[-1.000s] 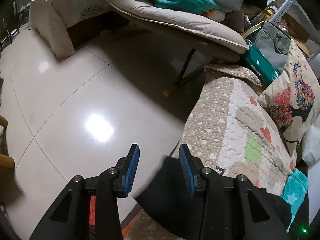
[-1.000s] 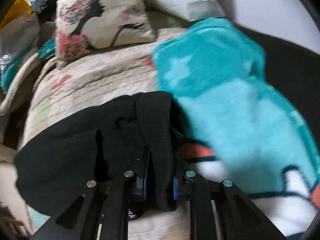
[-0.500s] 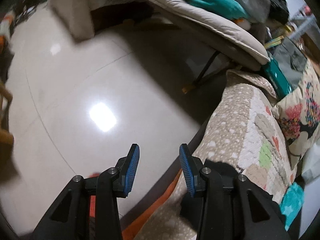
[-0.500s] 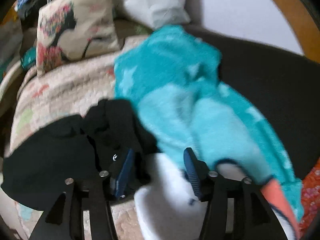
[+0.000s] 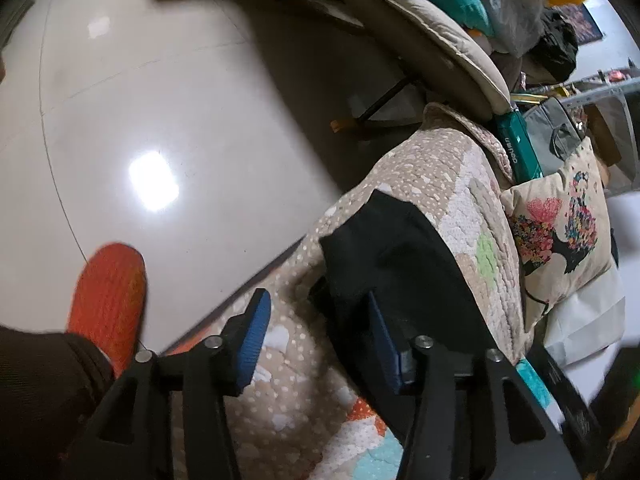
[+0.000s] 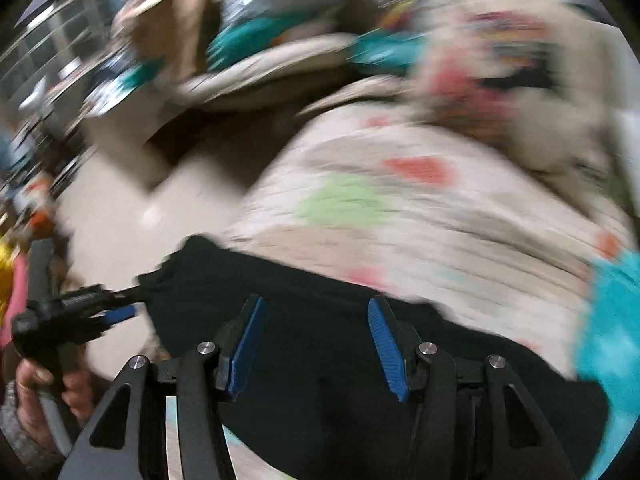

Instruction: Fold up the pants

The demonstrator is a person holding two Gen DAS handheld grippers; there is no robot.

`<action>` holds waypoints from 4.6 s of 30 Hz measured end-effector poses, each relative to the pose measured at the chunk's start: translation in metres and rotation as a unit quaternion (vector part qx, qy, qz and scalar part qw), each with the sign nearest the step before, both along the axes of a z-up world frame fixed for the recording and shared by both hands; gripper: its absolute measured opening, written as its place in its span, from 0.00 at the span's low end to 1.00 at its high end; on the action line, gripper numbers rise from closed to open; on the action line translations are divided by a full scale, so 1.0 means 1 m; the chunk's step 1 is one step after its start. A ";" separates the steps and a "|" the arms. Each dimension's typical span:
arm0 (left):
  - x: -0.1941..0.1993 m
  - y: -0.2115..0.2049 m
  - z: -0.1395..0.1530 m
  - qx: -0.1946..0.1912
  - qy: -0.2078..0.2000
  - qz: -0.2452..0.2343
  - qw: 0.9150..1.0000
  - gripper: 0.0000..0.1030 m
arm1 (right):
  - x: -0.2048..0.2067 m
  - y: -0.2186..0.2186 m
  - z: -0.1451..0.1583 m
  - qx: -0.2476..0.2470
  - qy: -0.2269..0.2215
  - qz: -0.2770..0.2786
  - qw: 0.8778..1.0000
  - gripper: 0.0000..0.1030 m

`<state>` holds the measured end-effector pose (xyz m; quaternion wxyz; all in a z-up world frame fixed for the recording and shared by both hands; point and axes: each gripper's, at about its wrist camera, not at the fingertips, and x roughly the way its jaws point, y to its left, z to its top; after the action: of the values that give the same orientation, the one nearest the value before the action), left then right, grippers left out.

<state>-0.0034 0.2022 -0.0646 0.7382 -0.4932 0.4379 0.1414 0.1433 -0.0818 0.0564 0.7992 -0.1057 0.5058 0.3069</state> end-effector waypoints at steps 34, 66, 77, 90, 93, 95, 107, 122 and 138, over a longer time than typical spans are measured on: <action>0.042 -0.153 0.071 0.094 -0.144 -0.280 0.945 0.13 | 0.013 0.012 0.000 0.054 0.019 0.002 0.998 0.06; 0.019 -0.032 0.081 0.057 -0.119 -0.088 0.987 0.52 | -0.119 0.027 0.002 -0.074 -0.151 0.139 0.976 0.74; 0.024 -0.031 0.070 0.035 -0.102 -0.087 0.990 0.52 | -0.086 0.035 -0.002 -0.051 -0.093 0.074 0.992 0.05; 0.031 -0.053 0.062 0.030 -0.089 -0.120 0.988 0.52 | -0.056 -0.170 -0.006 -0.101 -0.028 -0.255 0.961 0.04; 0.035 -0.073 0.057 0.037 -0.083 -0.154 0.984 0.52 | -0.063 -0.185 0.000 -0.083 -0.036 -0.283 0.955 0.07; 0.038 -0.088 0.053 0.041 -0.077 -0.178 0.980 0.52 | -0.064 -0.179 0.012 -0.049 -0.047 -0.271 0.960 0.16; 0.038 -0.147 0.033 0.023 -0.070 -0.274 0.959 0.54 | -0.013 -0.052 -0.026 -0.044 -0.009 -0.089 0.995 0.49; 0.036 -0.187 0.020 0.008 -0.061 -0.329 0.942 0.34 | 0.005 -0.089 -0.011 -0.117 -0.052 -0.179 0.975 0.74; 0.023 -0.190 0.019 0.027 -0.068 -0.303 0.950 0.29 | -0.001 0.012 0.006 -0.084 -0.033 0.025 0.996 0.74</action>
<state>0.0194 0.0123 -0.0461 0.7872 -0.3260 0.5116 -0.1110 0.1424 -0.0696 0.0625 0.7961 -0.1948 0.4999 0.2798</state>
